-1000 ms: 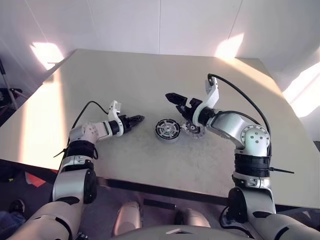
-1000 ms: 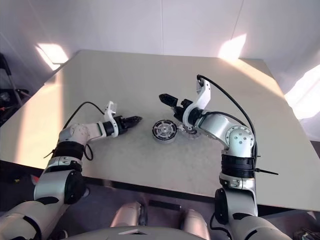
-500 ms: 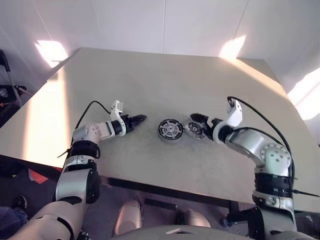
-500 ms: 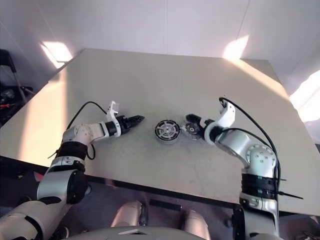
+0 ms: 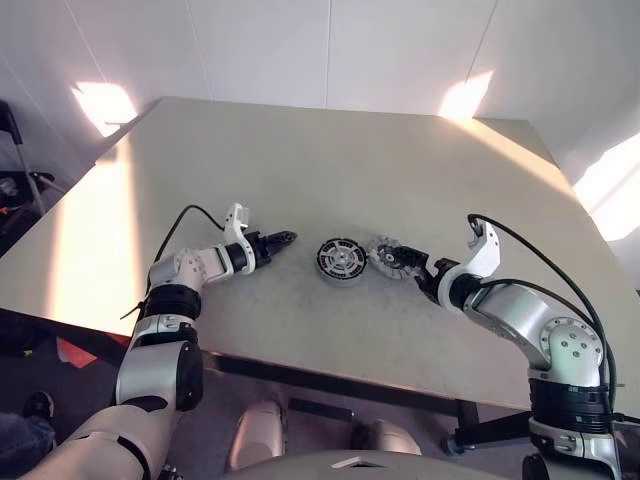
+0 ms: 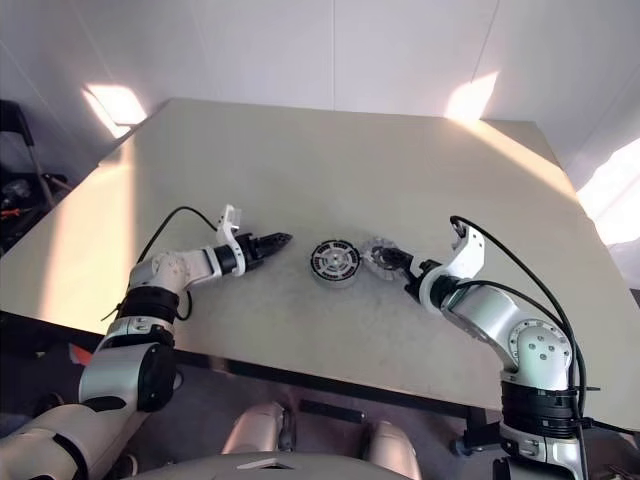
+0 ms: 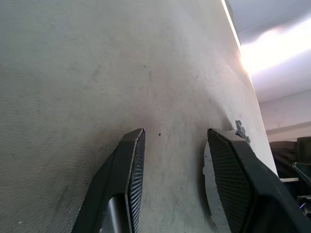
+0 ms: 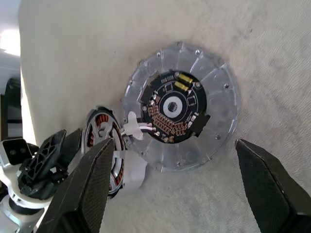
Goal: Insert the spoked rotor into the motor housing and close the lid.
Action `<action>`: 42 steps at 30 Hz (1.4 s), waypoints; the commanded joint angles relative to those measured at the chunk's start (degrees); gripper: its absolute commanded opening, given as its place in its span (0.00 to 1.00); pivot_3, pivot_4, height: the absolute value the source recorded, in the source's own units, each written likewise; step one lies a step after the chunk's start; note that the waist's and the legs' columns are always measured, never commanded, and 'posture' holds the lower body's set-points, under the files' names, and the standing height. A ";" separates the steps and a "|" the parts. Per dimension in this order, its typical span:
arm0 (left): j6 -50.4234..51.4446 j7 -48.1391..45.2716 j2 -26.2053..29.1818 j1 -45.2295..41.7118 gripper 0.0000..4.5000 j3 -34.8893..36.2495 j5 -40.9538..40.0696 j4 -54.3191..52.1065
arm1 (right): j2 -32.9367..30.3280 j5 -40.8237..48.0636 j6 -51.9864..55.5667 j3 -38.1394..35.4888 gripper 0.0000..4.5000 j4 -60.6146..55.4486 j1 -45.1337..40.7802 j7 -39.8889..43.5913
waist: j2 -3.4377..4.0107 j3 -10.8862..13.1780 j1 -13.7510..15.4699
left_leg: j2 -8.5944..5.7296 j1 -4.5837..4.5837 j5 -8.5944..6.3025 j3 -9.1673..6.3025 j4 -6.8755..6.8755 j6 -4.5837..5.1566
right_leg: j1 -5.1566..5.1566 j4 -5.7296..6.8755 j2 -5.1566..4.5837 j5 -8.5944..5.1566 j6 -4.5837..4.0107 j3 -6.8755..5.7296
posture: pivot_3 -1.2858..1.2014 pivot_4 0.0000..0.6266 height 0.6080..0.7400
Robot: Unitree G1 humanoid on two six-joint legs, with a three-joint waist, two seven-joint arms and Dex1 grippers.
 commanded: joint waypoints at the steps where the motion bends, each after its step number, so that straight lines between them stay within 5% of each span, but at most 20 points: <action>1: 1.45 0.29 0.85 0.00 0.49 -0.34 0.26 -1.30 | 0.96 -0.83 -1.55 1.10 0.99 -0.12 0.61 0.95 | -0.04 -0.04 -0.04 | 0.00 0.00 -0.01 0.00 0.00 0.01 | 0.00 0.00 0.00 0.00 0.00 0.00 | 0.52 0.00 1.00; 21: 1.76 0.78 2.42 -0.58 0.49 -0.36 0.62 -1.93 | 10.87 -19.75 -5.88 -0.01 0.99 19.37 -12.46 17.73 | -0.53 -0.39 -1.98 | 0.08 0.63 0.09 0.00 0.02 -0.15 | 0.61 -0.09 0.02 -0.16 -0.20 -0.01 | 0.52 0.00 1.00; 42: 0.42 0.81 2.27 -0.43 0.49 -0.14 1.36 -1.16 | 17.79 -30.41 -1.07 -4.37 0.99 32.07 -23.74 28.15 | -0.53 -0.39 -3.07 | 0.07 0.51 0.13 0.00 -0.11 -0.21 | 0.44 -0.07 0.02 0.10 -0.65 -0.03 | 0.52 0.00 1.00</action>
